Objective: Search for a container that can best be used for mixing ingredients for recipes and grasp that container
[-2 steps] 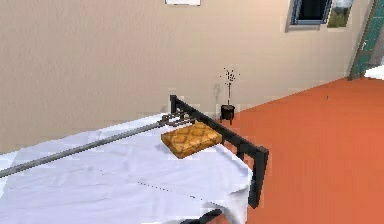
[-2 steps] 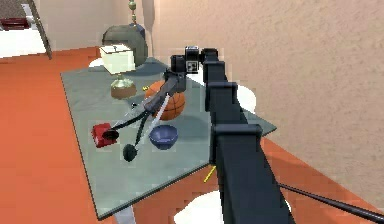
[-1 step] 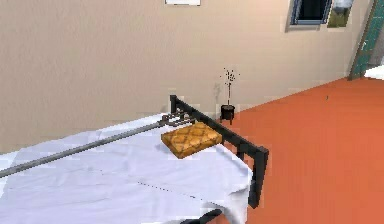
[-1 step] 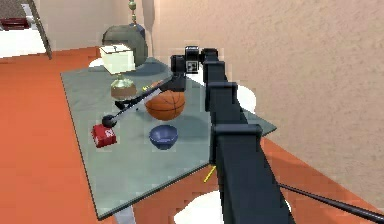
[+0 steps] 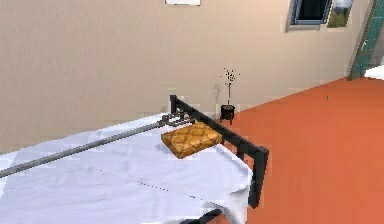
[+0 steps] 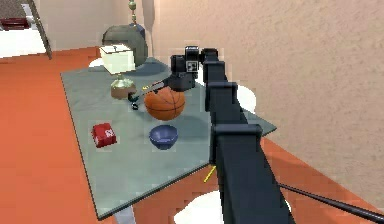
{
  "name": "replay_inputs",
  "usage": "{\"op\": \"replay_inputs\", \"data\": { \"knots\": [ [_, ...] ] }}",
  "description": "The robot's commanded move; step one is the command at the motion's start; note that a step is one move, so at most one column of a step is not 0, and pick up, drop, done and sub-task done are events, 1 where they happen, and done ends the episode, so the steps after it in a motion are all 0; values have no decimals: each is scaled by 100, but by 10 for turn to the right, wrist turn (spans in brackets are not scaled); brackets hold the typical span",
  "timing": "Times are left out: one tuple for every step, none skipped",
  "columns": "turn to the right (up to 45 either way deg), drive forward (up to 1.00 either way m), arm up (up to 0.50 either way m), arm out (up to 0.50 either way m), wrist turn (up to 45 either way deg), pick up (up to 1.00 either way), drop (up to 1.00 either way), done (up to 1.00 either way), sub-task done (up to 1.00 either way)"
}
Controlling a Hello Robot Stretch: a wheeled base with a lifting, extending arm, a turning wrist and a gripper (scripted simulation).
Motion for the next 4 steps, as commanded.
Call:
{"op": "replay_inputs", "data": {
  "knots": [
    [0, 0, 0, 0, 150, 0, 0, 0, 0],
    [0, 0, -24, 0, 0, 0, 0, 0, 0],
    [0, 0, 0, 0, 0, 100, 0, 0, 0],
    [0, 0, 10, 0, 0, 0, 0, 0, 0]
  ]
}}
